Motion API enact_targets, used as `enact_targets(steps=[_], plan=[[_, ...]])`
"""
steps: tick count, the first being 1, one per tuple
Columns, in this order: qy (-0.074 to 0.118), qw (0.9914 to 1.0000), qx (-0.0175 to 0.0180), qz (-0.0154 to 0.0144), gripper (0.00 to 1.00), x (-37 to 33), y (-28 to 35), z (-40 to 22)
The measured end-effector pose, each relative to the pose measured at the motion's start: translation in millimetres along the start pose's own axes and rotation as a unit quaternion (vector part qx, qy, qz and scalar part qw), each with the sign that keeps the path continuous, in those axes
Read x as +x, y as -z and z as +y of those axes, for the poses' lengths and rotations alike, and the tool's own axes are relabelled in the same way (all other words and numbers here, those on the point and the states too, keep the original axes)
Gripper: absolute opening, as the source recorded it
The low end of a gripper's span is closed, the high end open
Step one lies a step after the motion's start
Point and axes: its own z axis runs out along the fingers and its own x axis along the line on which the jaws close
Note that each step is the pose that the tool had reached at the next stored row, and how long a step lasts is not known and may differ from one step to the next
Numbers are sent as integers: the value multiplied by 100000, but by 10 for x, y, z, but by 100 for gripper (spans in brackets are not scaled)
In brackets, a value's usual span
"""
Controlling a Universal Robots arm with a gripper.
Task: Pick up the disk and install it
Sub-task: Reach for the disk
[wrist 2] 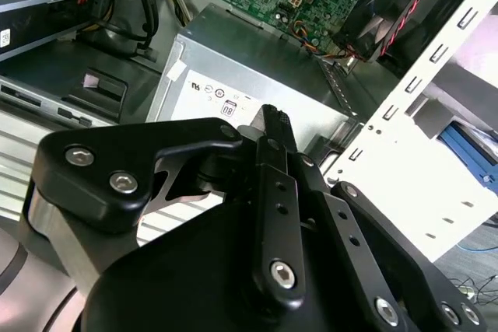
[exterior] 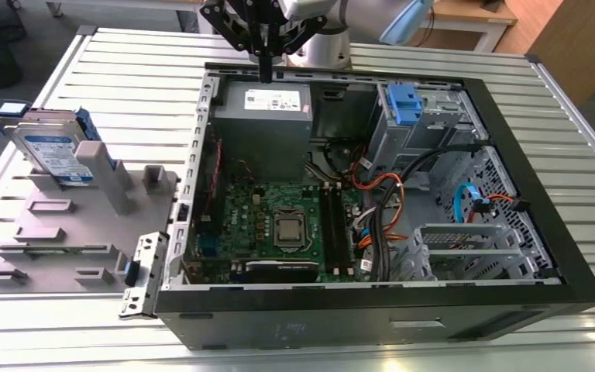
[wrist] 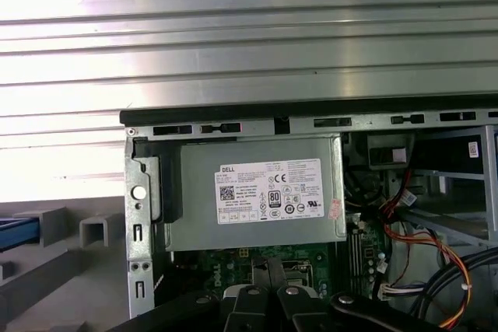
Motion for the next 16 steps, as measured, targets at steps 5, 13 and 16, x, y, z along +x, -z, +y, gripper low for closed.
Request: enact_targets(steps=[5,13,16], plan=[[-5,100000,-4,-1,11,2,0,0],[-10,100000,-1,-1,11,49,1,-3],[-5,100000,-1,0,11,58,2,-4]])
